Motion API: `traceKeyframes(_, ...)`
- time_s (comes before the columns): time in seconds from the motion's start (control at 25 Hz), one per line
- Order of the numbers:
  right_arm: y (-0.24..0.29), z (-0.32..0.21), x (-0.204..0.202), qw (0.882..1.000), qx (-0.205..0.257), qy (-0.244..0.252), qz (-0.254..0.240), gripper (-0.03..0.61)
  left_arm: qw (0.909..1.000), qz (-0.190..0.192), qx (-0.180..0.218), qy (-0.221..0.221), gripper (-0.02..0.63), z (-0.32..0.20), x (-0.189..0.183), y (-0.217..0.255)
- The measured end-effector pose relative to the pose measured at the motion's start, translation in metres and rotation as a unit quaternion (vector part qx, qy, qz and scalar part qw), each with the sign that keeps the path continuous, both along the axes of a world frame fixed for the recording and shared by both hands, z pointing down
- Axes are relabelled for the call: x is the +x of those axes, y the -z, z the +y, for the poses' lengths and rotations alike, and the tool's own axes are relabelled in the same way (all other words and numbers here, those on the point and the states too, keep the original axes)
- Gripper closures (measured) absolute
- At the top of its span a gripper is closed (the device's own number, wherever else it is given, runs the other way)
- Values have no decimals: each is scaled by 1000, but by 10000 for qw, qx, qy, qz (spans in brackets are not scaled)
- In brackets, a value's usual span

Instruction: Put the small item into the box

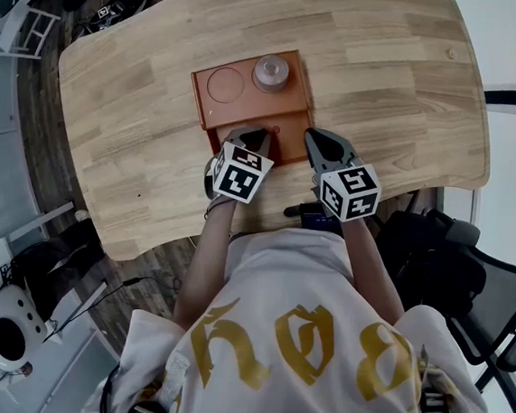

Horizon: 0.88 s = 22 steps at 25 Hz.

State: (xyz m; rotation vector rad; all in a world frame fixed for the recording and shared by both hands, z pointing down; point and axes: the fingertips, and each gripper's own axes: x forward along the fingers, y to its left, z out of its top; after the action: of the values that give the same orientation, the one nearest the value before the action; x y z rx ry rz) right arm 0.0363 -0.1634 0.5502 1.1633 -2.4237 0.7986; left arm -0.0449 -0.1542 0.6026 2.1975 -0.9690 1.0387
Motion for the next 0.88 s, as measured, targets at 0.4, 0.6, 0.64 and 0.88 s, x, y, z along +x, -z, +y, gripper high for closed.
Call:
traceKeyframes(0.4,31,0,4,9989,455,24,109,566,9951,618,504,577,604,-4,-11,52)
traceKeyframes(0.6,51,-1,11,9973,719,-90,121,566,9900,838,922,660,604,7,-16,79)
traceKeyframes(0.64,55,0,12,9970,752,-125,99,566,9885,890,1003,693,604,9,-17,85)
traceKeyframes(0.88,82,13,6,9954,926,-256,-32,566,9769,1393,1270,1003,604,17,-22,115)
